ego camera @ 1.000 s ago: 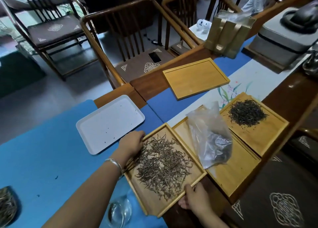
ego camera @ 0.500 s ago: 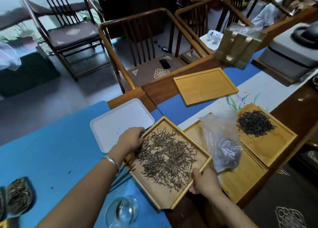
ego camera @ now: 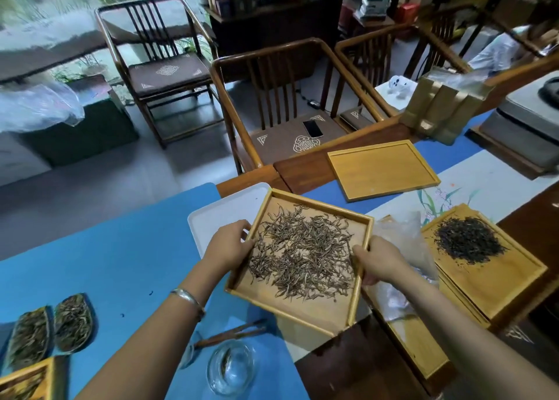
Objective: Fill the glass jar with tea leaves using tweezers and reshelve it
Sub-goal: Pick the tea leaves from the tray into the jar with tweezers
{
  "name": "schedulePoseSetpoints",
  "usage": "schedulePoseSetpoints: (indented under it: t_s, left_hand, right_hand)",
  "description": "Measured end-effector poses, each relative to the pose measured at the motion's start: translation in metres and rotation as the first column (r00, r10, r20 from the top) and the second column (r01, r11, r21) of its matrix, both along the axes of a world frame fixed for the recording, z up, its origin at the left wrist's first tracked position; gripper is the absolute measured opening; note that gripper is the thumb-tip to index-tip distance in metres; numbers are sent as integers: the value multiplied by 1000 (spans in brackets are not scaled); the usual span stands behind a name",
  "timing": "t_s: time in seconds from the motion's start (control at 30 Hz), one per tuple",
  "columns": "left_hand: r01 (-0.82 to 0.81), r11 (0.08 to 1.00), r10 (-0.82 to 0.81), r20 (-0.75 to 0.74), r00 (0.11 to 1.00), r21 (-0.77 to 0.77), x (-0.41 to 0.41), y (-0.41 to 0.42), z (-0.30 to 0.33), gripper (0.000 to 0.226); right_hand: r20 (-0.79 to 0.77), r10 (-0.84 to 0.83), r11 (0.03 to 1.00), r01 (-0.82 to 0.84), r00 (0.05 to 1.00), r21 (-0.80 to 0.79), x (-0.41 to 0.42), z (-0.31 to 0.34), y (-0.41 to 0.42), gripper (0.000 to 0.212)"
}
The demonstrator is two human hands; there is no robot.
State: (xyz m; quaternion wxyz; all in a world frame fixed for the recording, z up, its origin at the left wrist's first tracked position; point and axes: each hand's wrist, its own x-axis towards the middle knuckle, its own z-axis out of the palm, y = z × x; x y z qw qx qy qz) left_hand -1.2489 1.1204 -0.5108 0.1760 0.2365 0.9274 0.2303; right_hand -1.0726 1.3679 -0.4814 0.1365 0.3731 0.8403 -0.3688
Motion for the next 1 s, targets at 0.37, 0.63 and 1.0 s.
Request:
schedulePoseSetpoints:
  t_s: [0.37,0.63,1.0]
  left_hand:
    - [-329,884,264,226,938,331,57,-50,50,14]
    - [-556,662,356,443,823,502,121,-114,62,19]
    - [-767,397,554,534,638,504,200,-188,76,21]
  right_hand:
    - [-31,180,982,-181,983,-49,-17,59,4,34]
    - [-182,444,881,-391,877,265,7,81,-52,21]
    - [-301,505,863,-464,809,201,4,86,-131,26]
